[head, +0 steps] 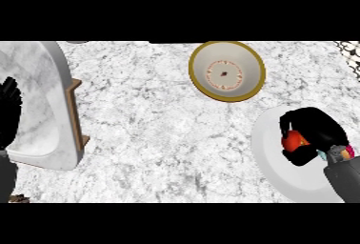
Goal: Pick the tomato from the plate and place it in the bowl
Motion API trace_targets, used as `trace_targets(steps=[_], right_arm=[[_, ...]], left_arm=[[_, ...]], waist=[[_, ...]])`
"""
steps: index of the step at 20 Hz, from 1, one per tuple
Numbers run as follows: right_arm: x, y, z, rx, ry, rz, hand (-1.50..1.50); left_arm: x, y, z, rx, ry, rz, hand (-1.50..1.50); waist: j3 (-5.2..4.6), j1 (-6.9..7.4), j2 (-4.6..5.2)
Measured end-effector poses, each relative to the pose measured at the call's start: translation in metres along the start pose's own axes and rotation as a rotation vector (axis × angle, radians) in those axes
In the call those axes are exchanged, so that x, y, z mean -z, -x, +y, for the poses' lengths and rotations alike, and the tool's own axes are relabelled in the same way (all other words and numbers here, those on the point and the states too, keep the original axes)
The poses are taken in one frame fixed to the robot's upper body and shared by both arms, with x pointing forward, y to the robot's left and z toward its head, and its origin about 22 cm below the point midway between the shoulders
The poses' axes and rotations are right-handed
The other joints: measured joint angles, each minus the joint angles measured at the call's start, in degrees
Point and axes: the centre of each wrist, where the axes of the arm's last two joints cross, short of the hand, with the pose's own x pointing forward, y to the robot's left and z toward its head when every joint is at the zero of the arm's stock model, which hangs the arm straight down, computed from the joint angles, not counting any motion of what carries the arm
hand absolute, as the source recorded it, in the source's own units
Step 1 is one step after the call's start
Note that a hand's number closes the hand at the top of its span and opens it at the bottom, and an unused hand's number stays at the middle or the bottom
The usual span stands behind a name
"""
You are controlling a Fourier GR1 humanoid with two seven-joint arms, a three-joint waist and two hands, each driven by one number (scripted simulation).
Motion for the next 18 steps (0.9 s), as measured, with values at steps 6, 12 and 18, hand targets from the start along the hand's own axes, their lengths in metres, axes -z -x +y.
trace_targets(steps=[6,12,18], right_arm=[[-0.035,0.129,-0.016,0.11,0.033,0.275,1.5],[-0.077,0.209,-0.024,0.127,0.135,0.398,1.5],[-0.096,0.237,-0.065,0.147,0.294,0.398,1.5]], left_arm=[[-0.001,-0.005,0.003,0.0,-0.011,-0.008,0.0],[0.002,-0.005,-0.005,0.011,-0.005,-0.016,0.0],[0.003,-0.003,-0.005,-0.001,0.001,-0.025,0.0]], waist=[[-0.1,-0.28,0.7],[-0.25,0.45,0.65],[-0.28,0.47,0.31]])
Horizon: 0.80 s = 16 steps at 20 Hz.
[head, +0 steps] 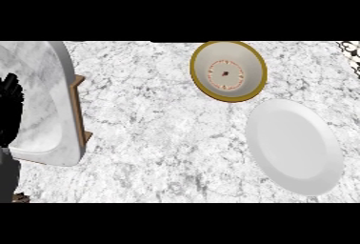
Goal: Pick the tomato from the plate and place it in the bowl
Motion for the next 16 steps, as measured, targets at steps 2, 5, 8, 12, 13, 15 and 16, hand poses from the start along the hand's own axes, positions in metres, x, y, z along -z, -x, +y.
trace_targets(steps=[2,5,8,12,13,15,16], right_arm=[[0.003,-0.002,-0.019,0.048,0.039,-0.054,1.5],[0.007,-0.013,-0.047,0.086,0.112,-0.139,1.5],[0.01,-0.026,-0.069,0.15,0.167,-0.216,1.5],[0.013,-0.052,-0.097,0.275,0.199,-0.315,1.5],[0.015,-0.06,-0.102,0.311,0.199,-0.336,1.5],[0.018,-0.078,-0.112,0.367,0.196,-0.375,1.5],[0.018,-0.088,-0.115,0.384,0.186,-0.389,1.5]], left_arm=[[0.001,0.002,-0.002,0.008,0.001,0.007,0.0],[0.0,0.002,-0.001,0.01,-0.005,0.007,0.0],[-0.001,0.001,-0.002,0.014,-0.006,0.006,0.0],[-0.001,0.003,0.0,0.01,-0.01,0.008,0.0],[0.0,0.002,0.001,0.006,-0.008,0.009,0.0],[-0.001,0.003,0.002,-0.001,-0.004,-0.001,0.0],[0.0,0.002,0.004,-0.005,-0.009,0.002,0.0]], waist=[[0.01,-0.23,-0.14],[-0.07,-0.42,-0.29],[-0.15,-0.55,-0.33],[-0.18,-0.79,-0.48],[-0.23,-0.76,-0.46],[-0.21,-0.69,-0.49],[-0.27,-0.8,-0.47]])
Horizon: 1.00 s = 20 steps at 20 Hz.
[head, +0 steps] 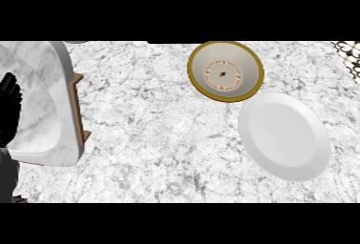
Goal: Pick the tomato from the plate and place it in the bowl
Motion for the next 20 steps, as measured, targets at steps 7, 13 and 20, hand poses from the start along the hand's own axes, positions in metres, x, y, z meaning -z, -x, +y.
trace_targets(steps=[7,13,20], right_arm=[[0.042,-0.077,0.007,0.093,-0.048,-0.029,1.5],[0.066,-0.126,0.043,0.088,-0.135,-0.031,1.5],[0.096,-0.161,0.099,0.095,-0.231,-0.01,1.5]], left_arm=[[0.004,0.003,-0.008,0.004,0.01,-0.004,0.0],[0.004,0.003,-0.006,-0.013,0.007,-0.018,0.0],[0.007,0.003,-0.011,-0.011,0.021,-0.023,0.0]], waist=[[0.12,0.53,0.1],[0.15,0.79,0.24],[0.18,1.18,0.5]])
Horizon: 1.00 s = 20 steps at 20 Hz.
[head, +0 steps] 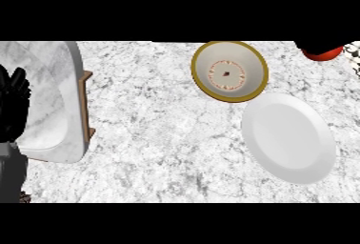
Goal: Pick the tomato from the plate and place it in the bowl
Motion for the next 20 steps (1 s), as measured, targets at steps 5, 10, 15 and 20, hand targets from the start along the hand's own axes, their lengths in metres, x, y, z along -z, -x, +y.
trace_targets(steps=[5,10,15,20], right_arm=[[0.024,-0.008,0.051,-0.012,-0.045,0.02,1.5],[0.043,-0.008,0.097,-0.083,-0.034,0.08,1.5],[0.054,0.016,0.131,-0.035,-0.02,0.208,-1.5],[0.06,0.027,0.159,0.122,-0.012,0.226,-1.5]], left_arm=[[-0.001,0.0,-0.003,0.003,-0.003,-0.006,0.0],[0.001,0.0,-0.007,0.001,0.006,-0.011,0.0],[0.002,-0.002,-0.007,-0.01,0.011,-0.02,0.0],[0.004,-0.003,-0.009,-0.015,0.015,-0.028,0.0]], waist=[[0.04,0.11,0.08],[0.12,0.39,0.23],[0.03,0.78,0.53],[-0.05,1.01,0.74]])
